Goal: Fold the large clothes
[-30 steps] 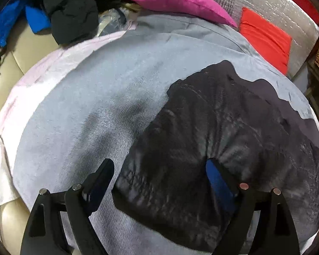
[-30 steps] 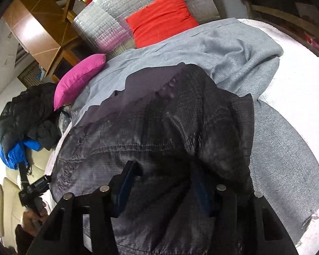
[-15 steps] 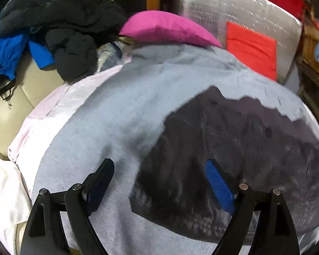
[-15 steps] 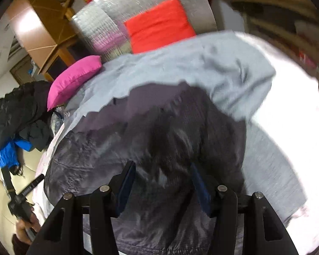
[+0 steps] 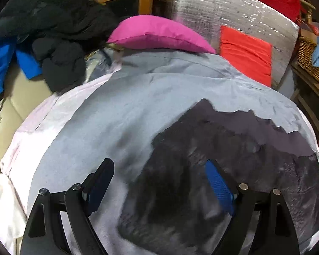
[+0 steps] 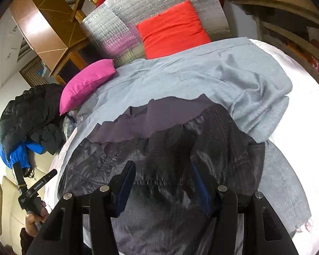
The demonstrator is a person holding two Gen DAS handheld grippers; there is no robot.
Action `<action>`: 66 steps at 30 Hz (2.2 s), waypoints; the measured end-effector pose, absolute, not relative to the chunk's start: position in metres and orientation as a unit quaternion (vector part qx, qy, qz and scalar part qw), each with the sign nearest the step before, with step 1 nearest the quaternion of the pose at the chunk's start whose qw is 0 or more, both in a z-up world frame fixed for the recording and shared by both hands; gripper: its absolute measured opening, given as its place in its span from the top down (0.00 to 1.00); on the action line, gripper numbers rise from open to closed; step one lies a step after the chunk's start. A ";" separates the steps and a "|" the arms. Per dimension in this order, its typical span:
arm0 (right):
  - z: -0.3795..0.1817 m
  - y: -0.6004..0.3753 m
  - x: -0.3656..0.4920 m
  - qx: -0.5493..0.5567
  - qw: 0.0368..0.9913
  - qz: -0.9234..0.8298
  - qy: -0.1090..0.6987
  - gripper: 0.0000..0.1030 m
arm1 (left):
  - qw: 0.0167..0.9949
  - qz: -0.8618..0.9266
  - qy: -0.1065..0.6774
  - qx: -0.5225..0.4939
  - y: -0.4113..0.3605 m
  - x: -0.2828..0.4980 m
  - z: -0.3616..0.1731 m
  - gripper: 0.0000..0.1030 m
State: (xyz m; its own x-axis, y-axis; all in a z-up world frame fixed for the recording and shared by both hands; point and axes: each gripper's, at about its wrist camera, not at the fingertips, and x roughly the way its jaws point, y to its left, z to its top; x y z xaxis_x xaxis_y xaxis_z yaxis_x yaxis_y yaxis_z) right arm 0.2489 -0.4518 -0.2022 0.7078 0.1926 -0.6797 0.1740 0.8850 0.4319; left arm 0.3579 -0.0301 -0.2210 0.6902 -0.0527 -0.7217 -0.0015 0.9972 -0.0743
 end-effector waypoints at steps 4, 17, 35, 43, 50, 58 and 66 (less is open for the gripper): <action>-0.210 -0.459 0.258 0.260 0.890 0.007 0.375 0.44 | 0.923 -0.029 0.383 -0.020 -0.059 0.365 -0.219 0.15; -0.260 -0.484 0.280 0.308 0.857 0.028 0.413 0.43 | 0.896 -0.042 0.442 0.028 -0.094 0.386 -0.269 0.11; -0.253 -0.490 0.247 0.301 0.868 0.032 0.394 0.42 | 0.908 -0.028 0.416 0.048 -0.081 0.359 -0.266 0.11; -0.236 -0.463 0.298 0.294 0.868 0.032 0.400 0.42 | 0.920 -0.051 0.384 0.061 -0.110 0.359 -0.252 0.11; -0.256 -0.470 0.359 0.293 0.851 -0.023 0.436 0.43 | 0.911 -0.053 0.395 0.103 -0.127 0.369 -0.266 0.11; -0.277 -0.476 0.386 0.275 0.850 -0.038 0.448 0.45 | 0.910 -0.061 0.397 0.105 -0.128 0.378 -0.269 0.11; -0.262 -0.477 0.370 0.288 0.857 -0.026 0.428 0.44 | 0.912 -0.062 0.392 0.103 -0.125 0.371 -0.269 0.11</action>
